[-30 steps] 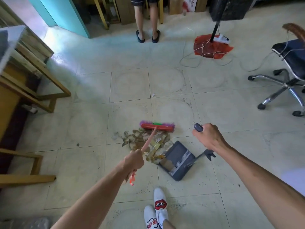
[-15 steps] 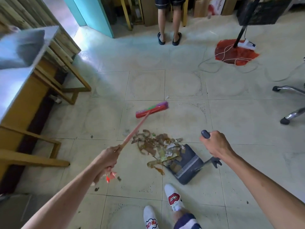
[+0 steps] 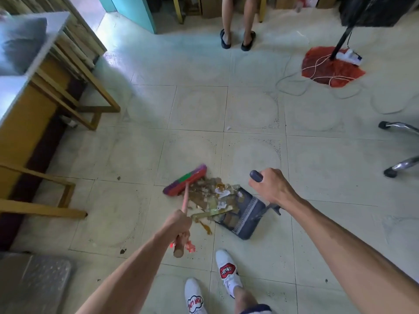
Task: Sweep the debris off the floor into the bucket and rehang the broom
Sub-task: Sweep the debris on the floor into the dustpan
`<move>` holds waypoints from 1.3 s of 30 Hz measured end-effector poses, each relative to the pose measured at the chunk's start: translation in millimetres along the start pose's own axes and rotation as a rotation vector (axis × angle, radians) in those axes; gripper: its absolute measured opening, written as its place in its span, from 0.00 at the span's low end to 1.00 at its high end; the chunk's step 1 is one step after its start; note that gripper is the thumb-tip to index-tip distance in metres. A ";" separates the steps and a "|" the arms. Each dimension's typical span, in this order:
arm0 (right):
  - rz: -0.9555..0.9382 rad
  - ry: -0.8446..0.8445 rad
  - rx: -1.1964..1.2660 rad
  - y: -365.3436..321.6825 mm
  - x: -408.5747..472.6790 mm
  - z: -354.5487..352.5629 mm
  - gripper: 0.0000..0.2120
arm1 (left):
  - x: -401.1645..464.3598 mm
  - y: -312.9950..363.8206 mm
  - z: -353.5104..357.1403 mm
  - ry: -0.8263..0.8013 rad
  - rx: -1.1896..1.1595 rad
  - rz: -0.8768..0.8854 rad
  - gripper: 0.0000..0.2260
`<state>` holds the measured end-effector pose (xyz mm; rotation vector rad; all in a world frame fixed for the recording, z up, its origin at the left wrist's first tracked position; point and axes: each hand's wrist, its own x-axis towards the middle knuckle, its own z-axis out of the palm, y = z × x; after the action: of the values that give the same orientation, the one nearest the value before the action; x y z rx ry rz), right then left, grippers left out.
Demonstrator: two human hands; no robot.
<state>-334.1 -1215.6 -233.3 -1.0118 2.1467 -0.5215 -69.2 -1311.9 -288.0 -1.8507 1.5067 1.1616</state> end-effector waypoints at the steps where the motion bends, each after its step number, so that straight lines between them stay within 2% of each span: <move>1: -0.005 -0.003 0.006 -4.7 4.7 -2.7 0.23 | -10.0 5.3 3.5 -0.033 0.023 0.002 0.05; 7: -0.057 -0.059 0.008 -30.0 25.8 1.8 0.18 | -56.6 22.5 28.4 -0.175 0.263 0.115 0.02; 12: -0.074 -0.100 0.023 -37.0 38.2 2.7 0.16 | -82.8 34.3 20.1 -0.254 0.363 0.198 0.08; 14: -0.073 -0.100 0.034 -35.0 42.1 -0.5 0.16 | -92.0 41.4 12.4 -0.304 0.270 0.206 0.07; 18: -0.064 -0.117 0.039 -29.4 46.4 -2.4 0.14 | -97.5 36.9 -24.1 -0.414 -0.250 0.098 0.03; 20: -0.052 -0.129 0.027 -28.6 48.3 -1.9 0.14 | -97.0 24.1 -51.8 -0.475 -0.397 0.022 0.05; 23: -0.032 -0.147 0.039 -28.2 52.2 -1.7 0.14 | -89.6 0.1 -90.5 -0.538 -0.467 -0.038 0.06; 27: -0.024 -0.153 0.056 -25.5 56.9 -3.6 0.13 | -78.2 -32.8 -125.5 -0.538 -0.482 -0.064 0.10; 29: -0.030 -0.152 0.066 -24.8 56.2 -4.2 0.14 | -73.0 -41.7 -134.2 -0.454 -0.322 -0.059 0.10; 32: -0.044 -0.151 0.066 -25.2 52.7 -1.9 0.16 | -64.1 -34.3 -120.0 -0.200 0.224 0.009 0.10; 34: -0.039 -0.149 0.048 -25.6 50.5 1.4 0.15 | -62.5 -26.5 -91.3 -0.058 0.461 0.102 0.11; 37: -0.040 -0.132 0.030 -26.2 48.2 5.3 0.14 | -59.8 -16.2 -41.2 -0.046 0.512 0.181 0.16; 39: -0.055 -0.114 0.028 -24.7 47.2 6.7 0.13 | -60.8 -6.8 -14.6 -0.118 0.385 0.142 0.16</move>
<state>-338.0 -1268.4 -242.8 -1.0620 2.0106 -0.5061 -60.2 -1288.7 -230.2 -1.4160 1.6781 0.9412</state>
